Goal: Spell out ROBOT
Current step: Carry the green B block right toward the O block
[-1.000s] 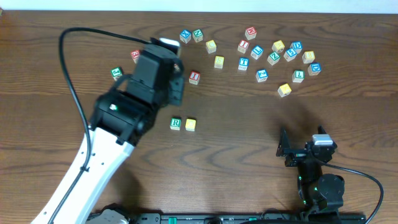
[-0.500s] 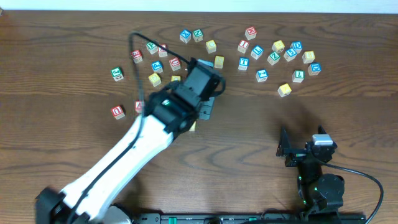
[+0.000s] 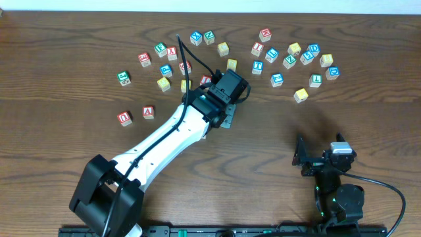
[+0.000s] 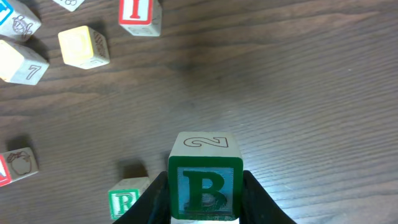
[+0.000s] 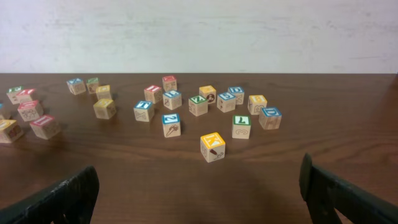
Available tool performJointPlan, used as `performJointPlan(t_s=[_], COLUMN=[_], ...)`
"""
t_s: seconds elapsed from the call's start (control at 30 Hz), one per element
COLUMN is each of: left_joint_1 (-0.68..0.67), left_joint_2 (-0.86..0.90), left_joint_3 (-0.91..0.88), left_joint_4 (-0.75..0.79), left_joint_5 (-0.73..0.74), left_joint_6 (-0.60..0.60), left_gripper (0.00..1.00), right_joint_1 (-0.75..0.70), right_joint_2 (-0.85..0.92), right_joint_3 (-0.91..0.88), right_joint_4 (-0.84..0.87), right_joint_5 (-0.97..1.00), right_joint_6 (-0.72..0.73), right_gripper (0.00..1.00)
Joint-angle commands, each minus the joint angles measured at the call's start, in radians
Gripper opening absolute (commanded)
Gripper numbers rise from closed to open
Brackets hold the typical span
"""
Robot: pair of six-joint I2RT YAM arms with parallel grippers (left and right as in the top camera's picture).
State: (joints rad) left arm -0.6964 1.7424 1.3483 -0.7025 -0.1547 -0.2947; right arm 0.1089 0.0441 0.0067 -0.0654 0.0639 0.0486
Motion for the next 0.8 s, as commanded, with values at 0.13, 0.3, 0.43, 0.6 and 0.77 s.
performJointPlan(t_s=[0.13, 0.3, 0.43, 0.6, 0.77], left_joint_1=[-0.042, -0.053, -0.055, -0.056, -0.056], left_joint_2=[-0.003, -0.003, -0.003, -0.003, -0.003], left_joint_3=[-0.026, -0.075, -0.127, -0.156, -0.156], left_joint_4=[0.018, 0.047, 0.075, 0.097, 0.108], left_joint_5=[0.015, 0.015, 0.016, 0.016, 0.016], left_joint_6=[-0.027, -0.074, -0.112, -0.123, -0.130], left_gripper=[0.14, 0.14, 0.14, 0.14, 0.14], right_joint_1=[0.006, 0.006, 0.006, 0.006, 0.006], right_joint_2=[0.001, 0.001, 0.001, 0.001, 0.001], right_joint_3=[-0.001, -0.001, -0.001, -0.001, -0.001], right_joint_4=[-0.003, -0.003, -0.003, -0.003, -0.003], right_joint_5=[0.008, 0.008, 0.008, 0.008, 0.008], right_joint_6=[0.014, 0.014, 0.014, 0.014, 0.014], right_gripper=[0.99, 0.99, 0.99, 0.99, 0.99])
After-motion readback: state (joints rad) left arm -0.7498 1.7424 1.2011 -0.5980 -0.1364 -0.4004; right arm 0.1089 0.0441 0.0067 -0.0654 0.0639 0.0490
